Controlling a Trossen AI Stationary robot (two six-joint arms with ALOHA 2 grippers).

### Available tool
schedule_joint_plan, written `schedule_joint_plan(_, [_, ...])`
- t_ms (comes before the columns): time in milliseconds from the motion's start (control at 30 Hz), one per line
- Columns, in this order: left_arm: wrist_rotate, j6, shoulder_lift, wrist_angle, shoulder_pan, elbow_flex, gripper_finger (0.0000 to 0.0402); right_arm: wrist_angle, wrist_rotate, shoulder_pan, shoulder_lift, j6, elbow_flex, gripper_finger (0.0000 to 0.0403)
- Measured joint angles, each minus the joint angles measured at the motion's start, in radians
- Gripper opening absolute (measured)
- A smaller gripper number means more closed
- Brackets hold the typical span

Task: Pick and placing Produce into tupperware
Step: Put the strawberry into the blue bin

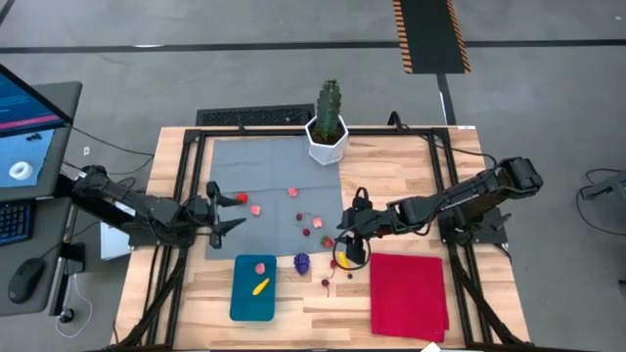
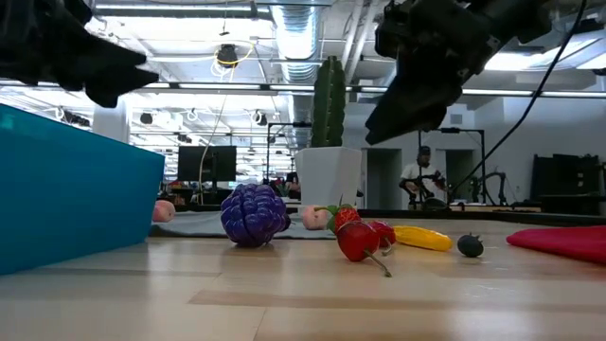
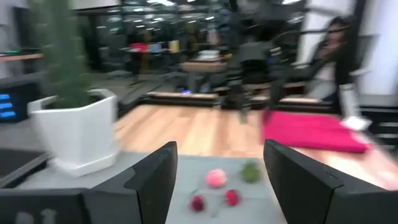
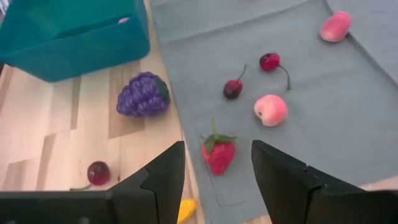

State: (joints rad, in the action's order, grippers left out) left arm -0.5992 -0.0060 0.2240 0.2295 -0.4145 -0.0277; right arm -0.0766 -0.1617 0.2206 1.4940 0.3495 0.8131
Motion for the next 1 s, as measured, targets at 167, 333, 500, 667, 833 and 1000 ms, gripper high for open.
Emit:
schedule_joint_plan(167, [-0.042, -0.044, 0.000, -0.036, 0.000, 0.000, 0.0231, 0.035, -0.009, -0.002, 0.051, 0.010, 0.003, 0.0208])
schedule_joint_plan(333, [-0.042, -0.044, 0.002, -0.039, 0.000, 0.000, 0.0231, 0.058, 0.026, -0.006, 0.182, -0.013, 0.031, 0.0208])
schedule_joint_plan(500, [-0.036, -0.045, 0.005, -0.040, 0.000, 0.000, 0.0231, 0.051, 0.026, -0.006, 0.274, -0.044, 0.111, 0.0208])
schedule_joint_plan(667, [-0.035, -0.085, 0.005, -0.061, -0.001, 0.000, 0.0231, -0.013, 0.027, -0.010, 0.364, -0.073, 0.181, 0.0208])
schedule_joint_plan(833, [-0.035, -0.121, 0.005, -0.083, -0.001, 0.000, 0.0231, -0.023, 0.035, -0.014, 0.410, -0.088, 0.215, 0.0208])
schedule_joint_plan(1000, [-0.036, -0.145, 0.005, -0.100, -0.001, 0.000, 0.0231, -0.024, 0.047, -0.020, 0.409, -0.096, 0.223, 0.0197])
